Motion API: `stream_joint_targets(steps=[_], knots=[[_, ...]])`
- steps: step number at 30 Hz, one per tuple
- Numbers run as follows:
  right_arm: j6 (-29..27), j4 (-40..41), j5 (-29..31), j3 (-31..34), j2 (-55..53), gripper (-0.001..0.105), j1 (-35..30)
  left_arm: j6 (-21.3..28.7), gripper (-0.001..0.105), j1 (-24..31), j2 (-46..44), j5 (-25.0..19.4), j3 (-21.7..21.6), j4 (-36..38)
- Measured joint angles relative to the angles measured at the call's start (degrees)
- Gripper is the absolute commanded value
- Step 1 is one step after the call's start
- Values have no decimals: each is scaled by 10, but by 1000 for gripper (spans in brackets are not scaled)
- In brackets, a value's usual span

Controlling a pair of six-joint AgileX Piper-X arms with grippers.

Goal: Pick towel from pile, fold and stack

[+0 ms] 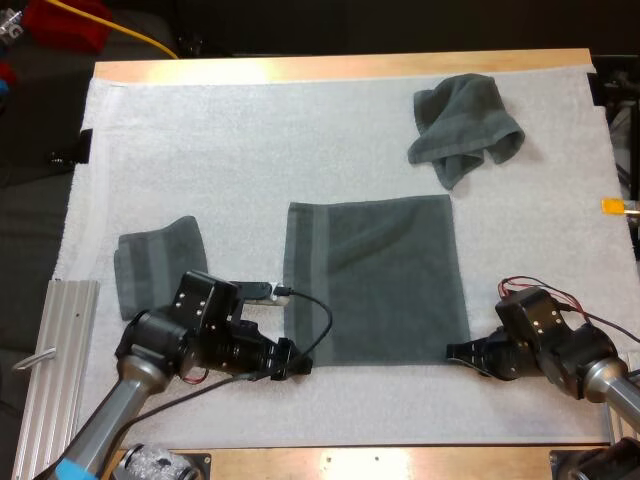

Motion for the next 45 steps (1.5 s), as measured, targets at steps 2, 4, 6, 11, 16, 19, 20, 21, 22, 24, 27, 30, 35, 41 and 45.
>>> stream_joint_targets(steps=[2, 4, 6, 11, 16, 19, 20, 21, 22, 24, 27, 30, 35, 41, 45], knots=[[0, 0, 0, 0, 0, 1, 0, -4, 66, 0, 24, 0, 0, -4], [0, 0, 0, 0, 0, 1, 0, -4, 66, 0, 46, 0, 0, -10], [0, 0, 0, 0, 0, 1, 0, -4, 66, 0, 67, 0, 0, -23], [0, 0, 0, 0, 0, 1, 0, -10, 66, 0, 110, 0, 0, -46], [0, 0, 0, 0, 0, 1, 0, -12, 66, 0, 153, -2, 0, -60], [0, 0, 0, 0, 0, 1, 0, -12, 66, 0, 179, -2, 0, -67], [0, 0, 0, 0, 0, 1, 0, -12, 66, 0, 188, -2, 0, -69], [0, 0, 0, 0, 0, 1, 0, -12, 66, 0, 195, -2, 0, -71], [0, 0, 0, 0, 0, 1, 0, -12, 66, 0, 202, -2, 0, -73], [0, 0, 0, 0, 0, 1, 0, -12, 66, 0, 218, -2, 0, -76], [0, 0, 0, 0, 0, 1, 0, -12, 66, 0, 239, -1, 0, -80], [0, 0, 0, 0, 0, 1, 0, -12, 66, 0, 241, 6, 0, -88], [0, 0, 0, 0, 0, 1, 0, -12, 66, 0, 244, 29, 0, -114], [0, 0, 0, 0, 0, 1, 0, -12, 66, 0, 245, 47, 0, -135], [0, 0, 0, 0, 0, 1, 0, -12, 66, 0, 245, 47, 0, -135]])
